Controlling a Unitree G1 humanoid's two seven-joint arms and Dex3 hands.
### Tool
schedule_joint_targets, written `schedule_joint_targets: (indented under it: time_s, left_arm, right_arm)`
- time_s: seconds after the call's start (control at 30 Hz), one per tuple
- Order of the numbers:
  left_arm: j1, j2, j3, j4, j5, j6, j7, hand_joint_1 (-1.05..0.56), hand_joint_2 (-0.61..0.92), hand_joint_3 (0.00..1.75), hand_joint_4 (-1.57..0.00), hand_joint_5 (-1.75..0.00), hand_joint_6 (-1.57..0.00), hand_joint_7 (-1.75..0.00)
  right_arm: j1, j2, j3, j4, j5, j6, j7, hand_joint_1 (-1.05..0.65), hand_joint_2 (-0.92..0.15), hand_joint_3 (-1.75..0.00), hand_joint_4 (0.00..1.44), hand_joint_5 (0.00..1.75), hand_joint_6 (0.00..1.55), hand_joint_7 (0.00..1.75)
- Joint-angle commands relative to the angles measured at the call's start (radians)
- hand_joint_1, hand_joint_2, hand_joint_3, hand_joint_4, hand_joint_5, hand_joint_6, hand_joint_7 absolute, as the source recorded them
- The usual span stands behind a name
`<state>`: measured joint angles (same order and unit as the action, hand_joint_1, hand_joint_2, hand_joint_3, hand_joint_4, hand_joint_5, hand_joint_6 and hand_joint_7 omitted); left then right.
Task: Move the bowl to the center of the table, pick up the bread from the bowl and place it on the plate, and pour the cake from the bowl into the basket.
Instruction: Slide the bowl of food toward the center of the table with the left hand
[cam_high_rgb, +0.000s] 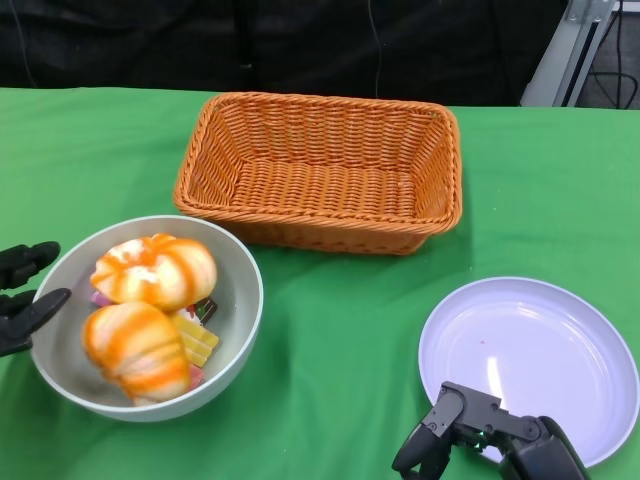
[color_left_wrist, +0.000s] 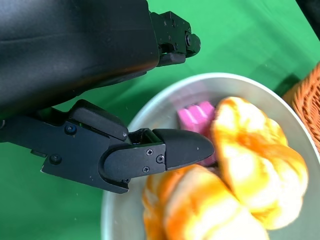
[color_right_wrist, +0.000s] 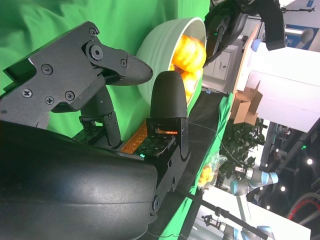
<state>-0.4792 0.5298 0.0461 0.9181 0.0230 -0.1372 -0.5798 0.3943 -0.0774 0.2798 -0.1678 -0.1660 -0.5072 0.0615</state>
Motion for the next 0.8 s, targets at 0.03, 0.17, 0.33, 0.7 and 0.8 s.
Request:
schedule_joint_targets:
  time_s: [0.03,0.17,0.33,0.7,0.8]
  left_arm:
    - [0.037,0.006,-0.006,-0.075,-0.009,0.046,-0.020,-0.84,0.92,0.59,0.00,0.00,0.00,0.00]
    - [0.072,0.006,-0.010,-0.152,-0.014,0.077,-0.038,-0.84,0.92,0.59,0.00,0.00,0.00,0.00]
    - [0.102,0.008,-0.014,-0.217,-0.020,0.097,-0.060,-0.85,0.92,0.58,0.00,0.00,0.00,0.00]
    - [0.148,0.001,-0.004,-0.318,-0.043,0.149,-0.088,-0.87,0.92,0.54,-0.01,0.00,-0.04,-0.01]
    - [0.162,0.001,-0.005,-0.351,-0.057,0.167,-0.092,-0.88,0.92,0.53,0.00,0.00,-0.04,-0.01]
  right_arm:
    - [0.001,-0.002,-0.012,0.004,0.003,-0.018,-0.009,-0.20,-0.50,-0.92,0.78,1.53,0.72,1.29]
    - [0.003,-0.002,-0.012,-0.002,0.000,-0.011,-0.009,-0.20,-0.49,-0.94,0.78,1.53,0.72,1.28]
    - [0.004,0.000,-0.011,-0.007,0.002,0.000,-0.008,-0.20,-0.49,-0.95,0.78,1.54,0.72,1.29]
    - [-0.002,0.000,-0.013,0.003,-0.005,-0.014,-0.017,-0.20,-0.50,-0.93,0.79,1.53,0.72,1.29]
    - [-0.002,-0.001,-0.012,0.004,-0.002,-0.014,-0.017,-0.20,-0.50,-0.93,0.79,1.54,0.72,1.29]
